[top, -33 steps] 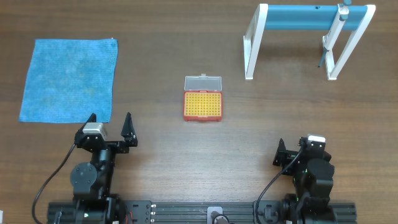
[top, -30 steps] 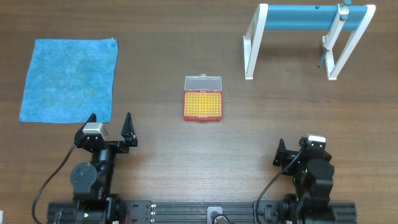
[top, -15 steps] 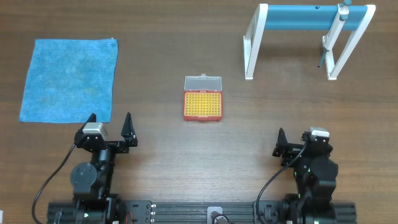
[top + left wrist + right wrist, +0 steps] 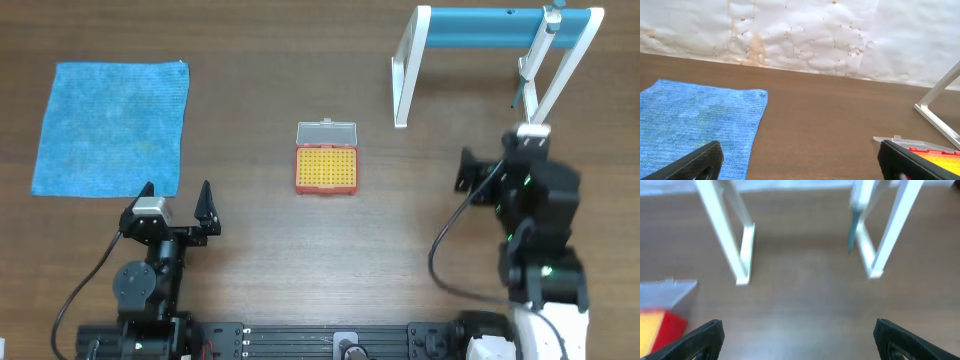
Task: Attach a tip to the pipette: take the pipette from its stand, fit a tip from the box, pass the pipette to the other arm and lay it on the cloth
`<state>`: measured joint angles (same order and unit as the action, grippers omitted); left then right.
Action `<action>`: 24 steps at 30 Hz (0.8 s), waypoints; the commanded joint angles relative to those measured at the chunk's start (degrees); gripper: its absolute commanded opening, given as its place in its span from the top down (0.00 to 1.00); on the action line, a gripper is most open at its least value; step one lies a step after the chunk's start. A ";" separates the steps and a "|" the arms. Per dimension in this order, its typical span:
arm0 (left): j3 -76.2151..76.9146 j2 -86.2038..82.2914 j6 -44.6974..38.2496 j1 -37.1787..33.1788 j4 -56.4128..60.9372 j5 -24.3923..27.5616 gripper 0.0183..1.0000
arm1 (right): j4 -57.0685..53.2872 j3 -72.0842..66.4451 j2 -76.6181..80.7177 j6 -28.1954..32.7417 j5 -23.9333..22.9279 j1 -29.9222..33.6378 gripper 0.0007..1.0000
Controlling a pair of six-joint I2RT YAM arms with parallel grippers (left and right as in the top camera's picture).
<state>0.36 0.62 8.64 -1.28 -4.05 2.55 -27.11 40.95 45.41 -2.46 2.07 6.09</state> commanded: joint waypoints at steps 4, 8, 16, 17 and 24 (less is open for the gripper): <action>-0.04 -0.44 -0.76 0.17 -0.50 -0.61 0.00 | -0.20 15.23 13.81 14.75 9.88 13.66 0.02; -0.04 -0.44 -0.76 0.17 -0.50 -0.61 0.00 | 0.02 19.69 22.18 21.53 22.73 19.91 0.02; -0.04 -0.44 -0.76 0.17 -0.50 -0.61 0.00 | 10.62 20.26 34.75 22.60 32.63 22.73 0.02; -0.04 -0.44 -0.76 0.17 -0.50 -0.61 0.00 | 12.76 20.26 36.30 22.36 33.62 22.73 0.02; -0.04 -0.44 -0.76 0.17 -0.50 -0.61 0.00 | 23.71 20.28 43.04 16.59 35.06 22.73 0.02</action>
<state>0.36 0.62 8.64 -1.28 -4.05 2.55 -5.52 60.20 86.39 17.26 34.79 28.56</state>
